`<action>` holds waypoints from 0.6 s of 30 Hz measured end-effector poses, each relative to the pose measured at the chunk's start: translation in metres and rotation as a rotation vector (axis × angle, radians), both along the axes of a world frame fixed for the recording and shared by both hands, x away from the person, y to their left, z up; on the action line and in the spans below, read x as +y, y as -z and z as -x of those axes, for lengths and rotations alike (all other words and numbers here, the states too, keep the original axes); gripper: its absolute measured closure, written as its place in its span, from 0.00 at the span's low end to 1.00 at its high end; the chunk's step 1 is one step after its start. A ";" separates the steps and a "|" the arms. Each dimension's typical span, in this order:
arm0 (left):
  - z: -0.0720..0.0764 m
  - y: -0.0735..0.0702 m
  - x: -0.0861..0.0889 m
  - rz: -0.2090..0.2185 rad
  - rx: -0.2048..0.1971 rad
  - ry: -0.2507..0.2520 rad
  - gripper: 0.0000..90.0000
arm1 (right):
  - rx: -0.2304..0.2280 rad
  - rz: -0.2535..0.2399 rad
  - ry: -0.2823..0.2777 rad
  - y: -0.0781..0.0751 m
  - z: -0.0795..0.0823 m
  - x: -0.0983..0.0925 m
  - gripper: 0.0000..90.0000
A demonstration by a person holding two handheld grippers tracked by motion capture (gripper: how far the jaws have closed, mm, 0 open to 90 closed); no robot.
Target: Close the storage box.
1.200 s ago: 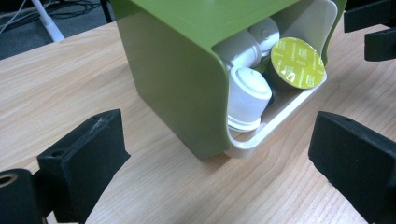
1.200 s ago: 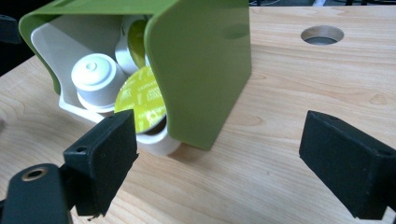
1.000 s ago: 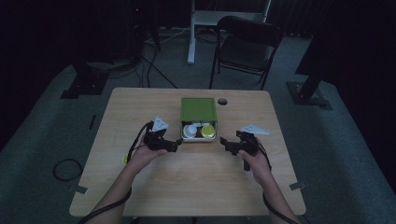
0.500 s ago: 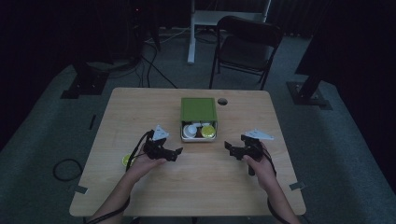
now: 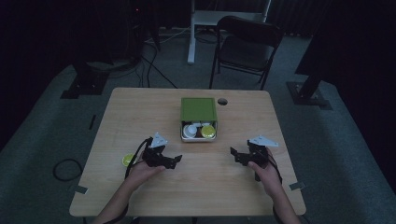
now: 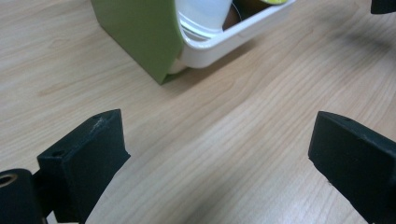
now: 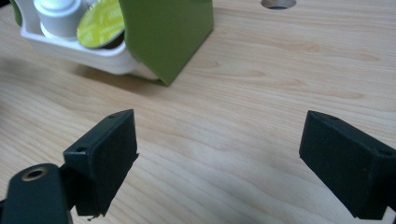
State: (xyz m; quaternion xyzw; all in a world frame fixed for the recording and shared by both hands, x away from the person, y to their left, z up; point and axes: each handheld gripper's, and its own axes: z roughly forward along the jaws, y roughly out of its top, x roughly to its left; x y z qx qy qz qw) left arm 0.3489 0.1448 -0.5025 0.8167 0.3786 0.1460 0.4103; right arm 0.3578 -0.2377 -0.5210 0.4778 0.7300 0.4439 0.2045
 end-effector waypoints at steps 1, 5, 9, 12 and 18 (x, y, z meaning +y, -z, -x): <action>0.001 0.001 0.000 0.000 0.003 0.001 0.05 | 0.002 0.003 0.004 0.001 0.001 -0.001 0.12; 0.007 0.003 0.002 0.002 0.011 0.007 0.05 | 0.009 0.016 0.007 0.004 0.006 -0.004 0.12; 0.012 0.005 0.002 -0.004 0.016 0.018 0.05 | 0.021 0.019 0.006 0.008 0.010 -0.007 0.12; 0.016 0.005 0.001 -0.005 0.015 0.023 0.05 | 0.026 0.034 0.001 0.010 0.013 -0.009 0.12; 0.023 0.006 0.002 -0.004 0.024 0.036 0.05 | 0.014 0.056 0.023 0.012 0.019 -0.017 0.12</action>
